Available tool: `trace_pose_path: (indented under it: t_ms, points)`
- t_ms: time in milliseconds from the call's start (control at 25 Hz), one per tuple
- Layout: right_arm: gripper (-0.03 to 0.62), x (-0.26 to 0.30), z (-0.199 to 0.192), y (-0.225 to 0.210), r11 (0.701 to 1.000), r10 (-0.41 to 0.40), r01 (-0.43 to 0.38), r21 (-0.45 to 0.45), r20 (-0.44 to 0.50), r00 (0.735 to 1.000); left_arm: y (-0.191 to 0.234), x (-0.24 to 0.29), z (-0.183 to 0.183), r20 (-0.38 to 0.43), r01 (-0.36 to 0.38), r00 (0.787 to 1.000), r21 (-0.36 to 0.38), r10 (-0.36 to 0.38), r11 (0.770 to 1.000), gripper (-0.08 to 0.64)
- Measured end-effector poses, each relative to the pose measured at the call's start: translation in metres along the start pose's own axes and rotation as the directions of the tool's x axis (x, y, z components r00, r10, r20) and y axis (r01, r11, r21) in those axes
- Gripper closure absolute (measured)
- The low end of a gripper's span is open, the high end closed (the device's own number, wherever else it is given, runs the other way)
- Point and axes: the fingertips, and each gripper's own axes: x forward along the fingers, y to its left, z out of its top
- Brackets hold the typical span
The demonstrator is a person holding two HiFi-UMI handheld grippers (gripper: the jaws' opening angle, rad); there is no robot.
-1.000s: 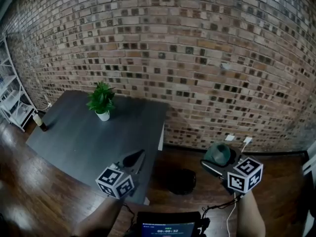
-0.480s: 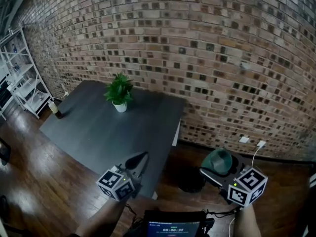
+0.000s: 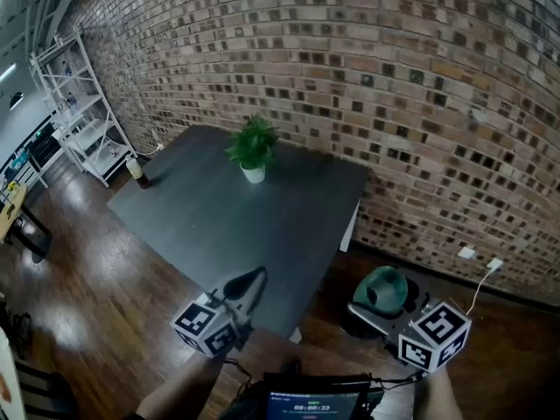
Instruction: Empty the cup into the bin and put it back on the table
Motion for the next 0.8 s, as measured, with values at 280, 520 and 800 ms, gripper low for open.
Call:
trace_pose_path:
  t_ms: [280, 520, 800]
  points:
    - [0.190, 0.022, 0.010, 0.025, 0.994, 0.096, -0.095, -0.057, 0.002, 0.995, 0.020, -0.035, 0.010, 0.030, -0.096, 0.995, 0.029, 0.095, 0.995, 0.558]
    - [0.190, 0.049, 0.024, 0.060, 0.986, 0.146, -0.147, -0.080, -0.012, 0.989, 0.050, -0.065, 0.026, 0.049, -0.149, 0.988, 0.035, 0.147, 0.988, 0.558]
    - [0.190, 0.106, 0.038, 0.101, 0.982, 0.171, -0.172, -0.078, -0.019, 0.985, 0.106, -0.104, 0.043, 0.063, -0.192, 0.980, 0.055, 0.188, 0.980, 0.558]
